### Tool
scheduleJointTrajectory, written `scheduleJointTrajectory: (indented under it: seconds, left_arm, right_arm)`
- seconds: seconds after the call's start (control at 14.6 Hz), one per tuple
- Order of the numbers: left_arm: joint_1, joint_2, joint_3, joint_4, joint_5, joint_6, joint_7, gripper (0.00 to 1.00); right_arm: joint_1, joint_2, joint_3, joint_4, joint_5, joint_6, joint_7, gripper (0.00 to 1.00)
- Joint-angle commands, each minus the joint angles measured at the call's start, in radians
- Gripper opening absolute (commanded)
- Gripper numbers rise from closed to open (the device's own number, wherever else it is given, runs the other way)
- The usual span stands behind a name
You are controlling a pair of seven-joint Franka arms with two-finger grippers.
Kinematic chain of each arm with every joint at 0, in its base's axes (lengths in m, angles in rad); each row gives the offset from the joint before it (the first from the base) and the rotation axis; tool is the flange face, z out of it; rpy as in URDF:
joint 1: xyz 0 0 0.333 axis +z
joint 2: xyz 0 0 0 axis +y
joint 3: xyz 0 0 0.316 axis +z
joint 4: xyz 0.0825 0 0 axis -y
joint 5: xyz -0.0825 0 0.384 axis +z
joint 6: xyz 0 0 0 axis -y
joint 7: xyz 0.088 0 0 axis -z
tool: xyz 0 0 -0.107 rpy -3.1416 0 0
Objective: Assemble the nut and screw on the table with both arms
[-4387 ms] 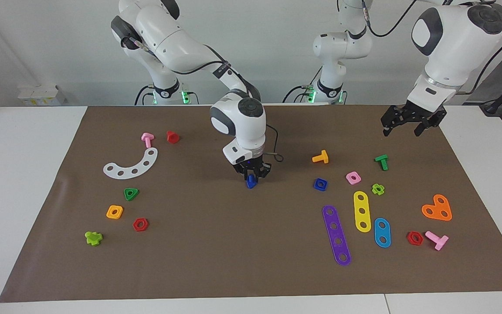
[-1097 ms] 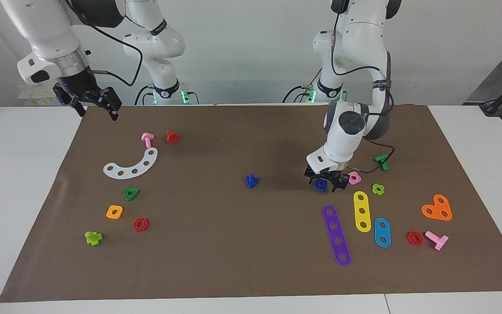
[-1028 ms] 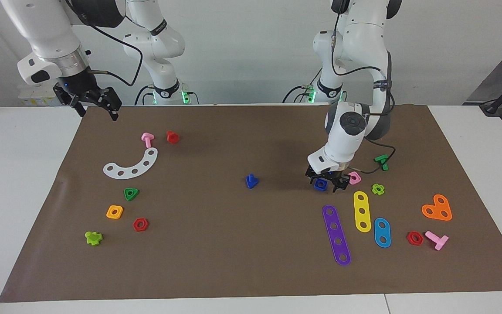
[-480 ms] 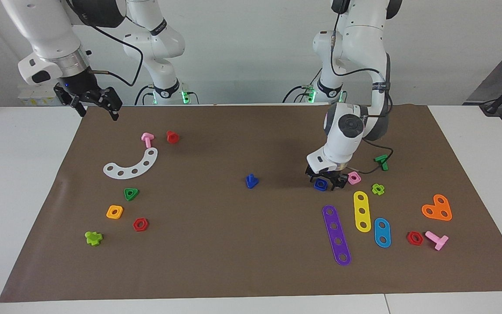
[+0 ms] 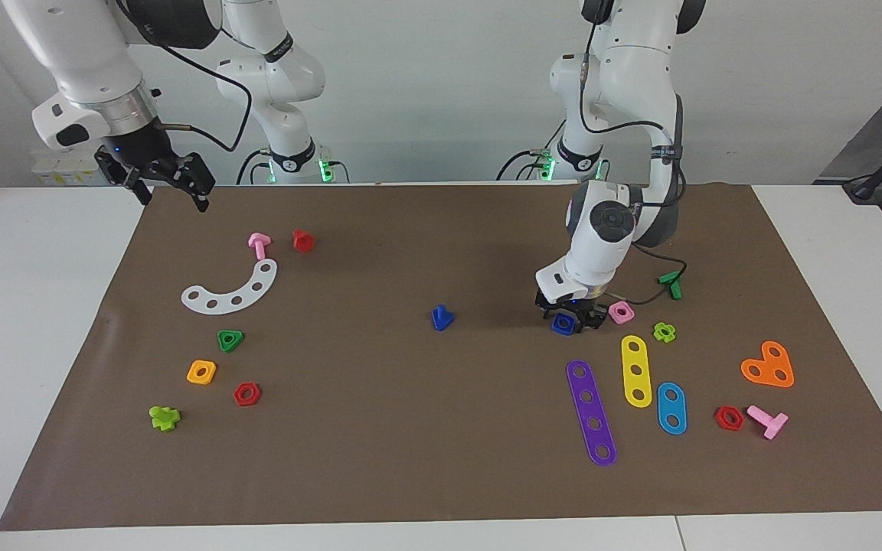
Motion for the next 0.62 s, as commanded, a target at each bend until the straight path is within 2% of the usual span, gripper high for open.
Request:
scheduleJointTrajectory:
  seconds: [0.0,0.55]
  left_arm:
    - [-0.009,-0.021,0.007,-0.032,-0.003,0.023,0.012,0.66]
    - [-0.009,-0.023,0.007,-0.032,-0.003,0.011,0.009,0.44]
  right_arm:
    - [-0.010,-0.013,0.004,-0.016,0.026,-0.005,0.003,1.00]
    - [-0.010,-0.013,0.003,-0.016,0.026,-0.005,0.005,1.00]
